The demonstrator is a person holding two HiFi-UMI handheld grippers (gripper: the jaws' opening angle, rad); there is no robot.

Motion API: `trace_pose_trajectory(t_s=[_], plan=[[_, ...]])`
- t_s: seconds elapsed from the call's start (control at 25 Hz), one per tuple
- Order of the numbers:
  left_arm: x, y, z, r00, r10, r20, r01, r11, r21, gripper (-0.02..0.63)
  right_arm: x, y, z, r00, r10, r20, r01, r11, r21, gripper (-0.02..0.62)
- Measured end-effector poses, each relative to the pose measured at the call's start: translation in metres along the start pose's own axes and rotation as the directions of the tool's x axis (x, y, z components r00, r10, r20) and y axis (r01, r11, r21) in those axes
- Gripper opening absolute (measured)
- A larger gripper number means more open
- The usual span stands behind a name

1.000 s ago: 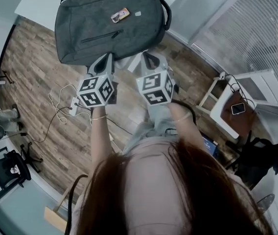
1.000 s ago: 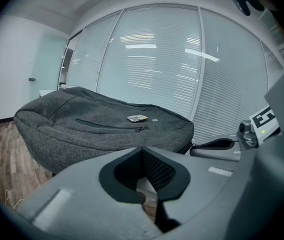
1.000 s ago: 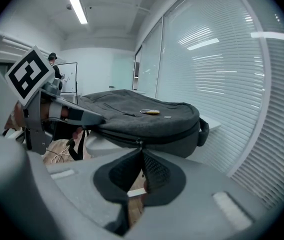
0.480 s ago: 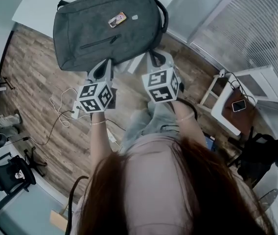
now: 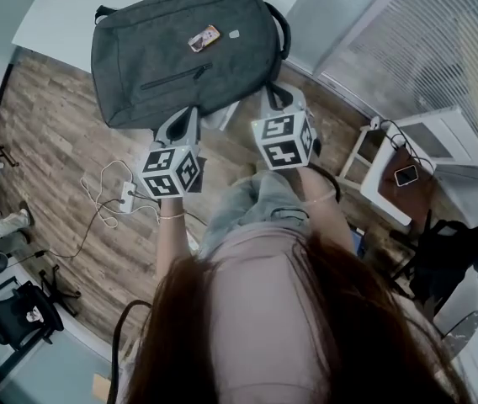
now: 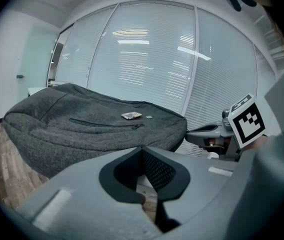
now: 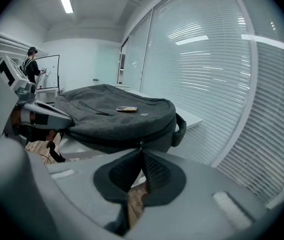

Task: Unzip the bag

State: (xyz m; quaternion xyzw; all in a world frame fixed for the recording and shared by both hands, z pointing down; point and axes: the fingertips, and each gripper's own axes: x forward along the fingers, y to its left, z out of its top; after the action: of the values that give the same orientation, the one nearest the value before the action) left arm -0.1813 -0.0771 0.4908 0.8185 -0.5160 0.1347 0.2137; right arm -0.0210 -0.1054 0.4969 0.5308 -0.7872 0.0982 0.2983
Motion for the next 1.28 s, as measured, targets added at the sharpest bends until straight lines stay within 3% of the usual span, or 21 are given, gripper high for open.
trace_pose_trajectory(t_s=[0.64,1.28], plan=[[-0.001,0.0,-0.002,0.996,-0.084,-0.027,0.084,0.996,0.006,0.004,0.007,-0.022,0.007,0.995,-0.089,-0.035,0.09,0.996,0.01,0.008],[0.0,-0.001,-0.002,0.999,-0.049,-0.022,0.05,0.998,0.041,0.003,0.016,-0.051,0.018,0.999,-0.029,-0.021,0.028,0.997,-0.072,0.009]])
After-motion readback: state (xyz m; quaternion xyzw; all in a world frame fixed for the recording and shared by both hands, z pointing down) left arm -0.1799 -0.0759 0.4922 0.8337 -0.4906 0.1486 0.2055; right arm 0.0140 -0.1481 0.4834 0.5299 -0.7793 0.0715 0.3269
